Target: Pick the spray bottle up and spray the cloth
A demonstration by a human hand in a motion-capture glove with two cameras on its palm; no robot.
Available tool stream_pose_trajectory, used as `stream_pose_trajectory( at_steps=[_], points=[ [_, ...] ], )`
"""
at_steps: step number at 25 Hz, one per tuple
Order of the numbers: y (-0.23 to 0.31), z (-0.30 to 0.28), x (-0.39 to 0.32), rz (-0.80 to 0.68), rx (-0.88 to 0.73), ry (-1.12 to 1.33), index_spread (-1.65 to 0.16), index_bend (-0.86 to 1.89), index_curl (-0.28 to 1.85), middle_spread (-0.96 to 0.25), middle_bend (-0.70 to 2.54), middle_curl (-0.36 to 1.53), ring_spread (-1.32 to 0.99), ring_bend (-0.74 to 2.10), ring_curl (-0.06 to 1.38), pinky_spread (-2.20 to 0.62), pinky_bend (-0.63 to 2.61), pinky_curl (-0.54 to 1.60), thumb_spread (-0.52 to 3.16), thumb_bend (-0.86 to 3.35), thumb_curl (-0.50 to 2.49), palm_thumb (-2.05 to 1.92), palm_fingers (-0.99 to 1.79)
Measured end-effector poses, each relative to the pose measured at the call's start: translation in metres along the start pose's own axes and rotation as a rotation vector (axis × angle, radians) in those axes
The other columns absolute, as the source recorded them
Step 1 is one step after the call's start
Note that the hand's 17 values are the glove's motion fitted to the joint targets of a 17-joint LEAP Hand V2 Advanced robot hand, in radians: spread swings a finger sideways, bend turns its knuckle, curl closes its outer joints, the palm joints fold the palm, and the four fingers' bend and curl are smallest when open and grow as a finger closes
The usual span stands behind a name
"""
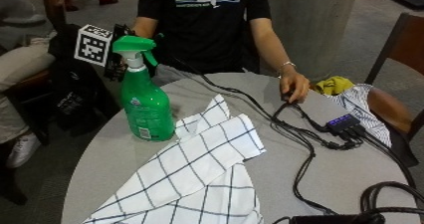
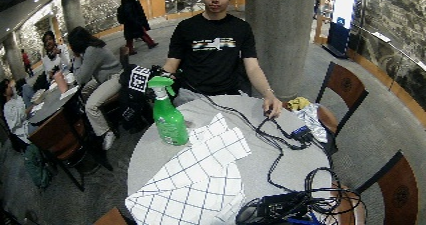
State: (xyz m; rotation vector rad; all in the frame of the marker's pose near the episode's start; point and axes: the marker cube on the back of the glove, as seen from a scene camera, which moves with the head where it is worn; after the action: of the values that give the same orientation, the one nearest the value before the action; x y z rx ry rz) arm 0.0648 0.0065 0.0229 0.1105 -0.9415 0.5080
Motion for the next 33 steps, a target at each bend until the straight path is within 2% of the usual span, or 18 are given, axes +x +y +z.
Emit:
stream_pose_trajectory(
  at_steps=[17,22,33],
  points=[
    [-0.085,-0.007,0.005,0.034,0.061,0.044,-0.42,0.11,0.12,0.0,0.29,0.35,0.08,0.39,0.3,0.21,0.69,0.32,0.86,-0.02,0.32,0.67,0.23],
    [-0.113,0.0,0.002,0.015,0.023,0.067,-0.43,0.12,0.14,-0.01,0.27,0.35,0.09,0.39,0.31,0.22,0.71,0.32,0.85,-0.02,0.33,0.69,0.19],
    [-0.142,0.001,0.015,0.041,0.082,0.033,-0.44,0.11,0.15,-0.02,0.27,0.35,0.1,0.41,0.3,0.24,0.73,0.32,0.85,-0.02,0.35,0.73,0.17]
  ],
)
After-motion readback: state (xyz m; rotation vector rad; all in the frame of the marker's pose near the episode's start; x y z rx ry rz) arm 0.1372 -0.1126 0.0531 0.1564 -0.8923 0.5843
